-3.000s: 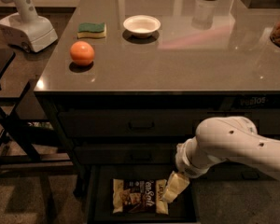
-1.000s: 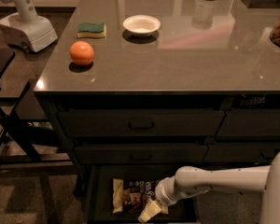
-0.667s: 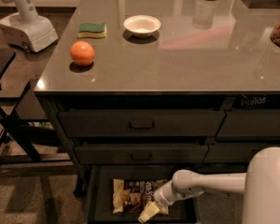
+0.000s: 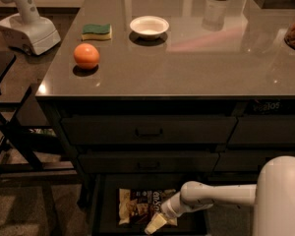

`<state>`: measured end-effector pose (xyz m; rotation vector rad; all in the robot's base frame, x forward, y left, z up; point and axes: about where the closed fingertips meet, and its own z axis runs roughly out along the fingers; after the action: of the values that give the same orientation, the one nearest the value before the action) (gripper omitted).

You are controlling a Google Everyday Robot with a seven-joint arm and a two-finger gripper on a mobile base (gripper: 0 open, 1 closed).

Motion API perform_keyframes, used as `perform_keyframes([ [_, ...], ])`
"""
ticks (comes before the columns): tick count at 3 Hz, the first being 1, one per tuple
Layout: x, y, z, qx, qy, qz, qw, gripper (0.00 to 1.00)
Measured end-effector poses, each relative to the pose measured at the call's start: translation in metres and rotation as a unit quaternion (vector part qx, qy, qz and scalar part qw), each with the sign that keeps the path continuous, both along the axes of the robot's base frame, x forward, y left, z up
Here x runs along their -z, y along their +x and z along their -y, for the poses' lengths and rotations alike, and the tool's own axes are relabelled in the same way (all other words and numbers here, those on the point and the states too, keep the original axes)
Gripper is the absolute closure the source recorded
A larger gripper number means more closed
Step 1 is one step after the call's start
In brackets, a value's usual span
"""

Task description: Pick brown chip bag from bottom drawer and place on counter

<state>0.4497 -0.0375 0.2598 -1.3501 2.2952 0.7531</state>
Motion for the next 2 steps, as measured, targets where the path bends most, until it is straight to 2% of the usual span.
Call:
perform_keyframes([
  [1,0.013,0.021,0.002,-0.005,-0.009,0.041,0.9991,0.00],
  [2,0.025,0.039,0.007,-0.011,-0.017,0.066,0.9976,0.00],
])
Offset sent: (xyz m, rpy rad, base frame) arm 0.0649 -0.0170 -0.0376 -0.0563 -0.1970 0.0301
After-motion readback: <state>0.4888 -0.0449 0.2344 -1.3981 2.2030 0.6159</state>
